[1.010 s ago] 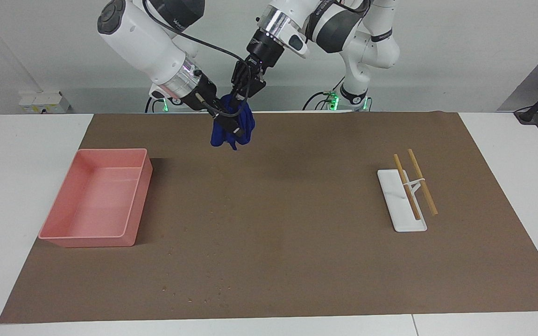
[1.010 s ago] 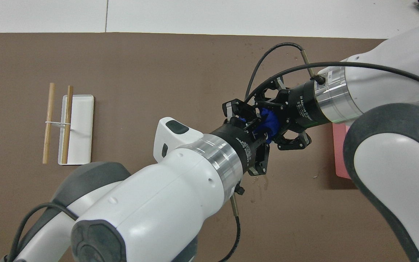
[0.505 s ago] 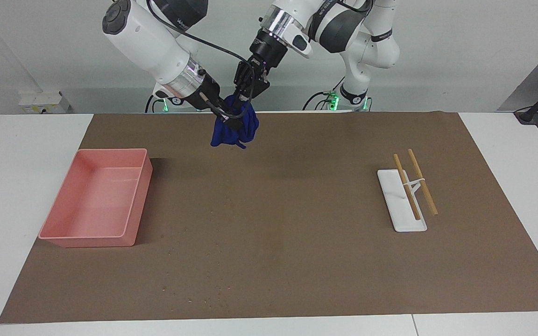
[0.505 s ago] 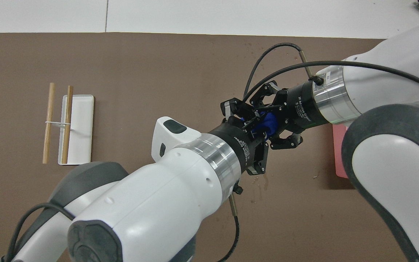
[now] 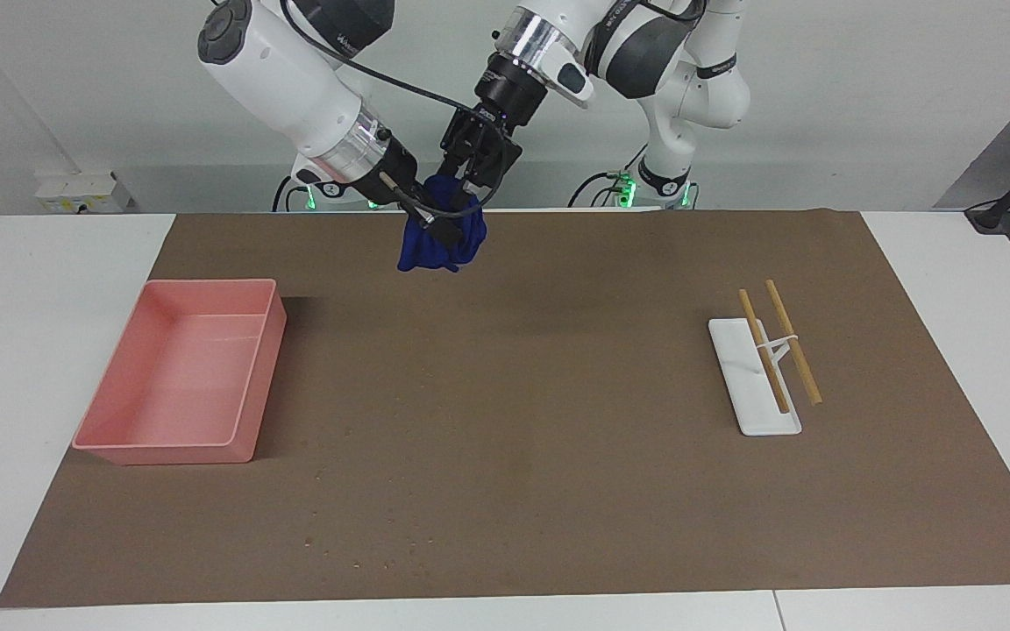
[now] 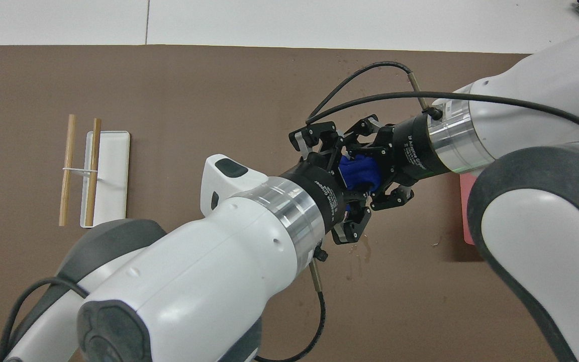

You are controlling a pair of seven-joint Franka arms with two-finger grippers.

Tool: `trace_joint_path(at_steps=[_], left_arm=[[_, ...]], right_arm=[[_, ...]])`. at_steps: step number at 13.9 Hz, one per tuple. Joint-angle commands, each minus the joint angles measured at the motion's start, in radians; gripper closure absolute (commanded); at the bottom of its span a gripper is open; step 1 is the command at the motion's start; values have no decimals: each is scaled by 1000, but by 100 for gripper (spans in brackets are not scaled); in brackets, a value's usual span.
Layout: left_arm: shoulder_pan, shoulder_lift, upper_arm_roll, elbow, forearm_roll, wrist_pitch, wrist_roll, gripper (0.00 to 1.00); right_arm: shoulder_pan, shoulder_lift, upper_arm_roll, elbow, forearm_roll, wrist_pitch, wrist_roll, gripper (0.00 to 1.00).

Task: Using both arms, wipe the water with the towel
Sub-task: 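Grasp the towel with the right gripper while the left gripper opens, then withdraw the left gripper to the tray while the right gripper lifts the towel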

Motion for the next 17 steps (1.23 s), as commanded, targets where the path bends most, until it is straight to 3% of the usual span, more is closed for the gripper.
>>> trace_joint_path(at_steps=[1, 6, 11, 14, 17], left_arm=[[24, -4, -3, 9, 13, -17, 27, 0], [52, -31, -3, 7, 13, -241, 208, 0], [180, -56, -3, -2, 13, -463, 505, 0], [272, -61, -3, -1, 11, -537, 734, 0], [374, -68, -1, -2, 11, -606, 971, 0]], right_arm=[[-3, -7, 4, -7, -17, 14, 6, 100], [-5, -11, 6, -29, -140, 90, -8, 100], [-35, -8, 4, -121, -212, 303, -100, 100], [-46, 79, 4, -119, -307, 424, -198, 100], [-48, 226, 4, -118, -396, 640, -212, 100]])
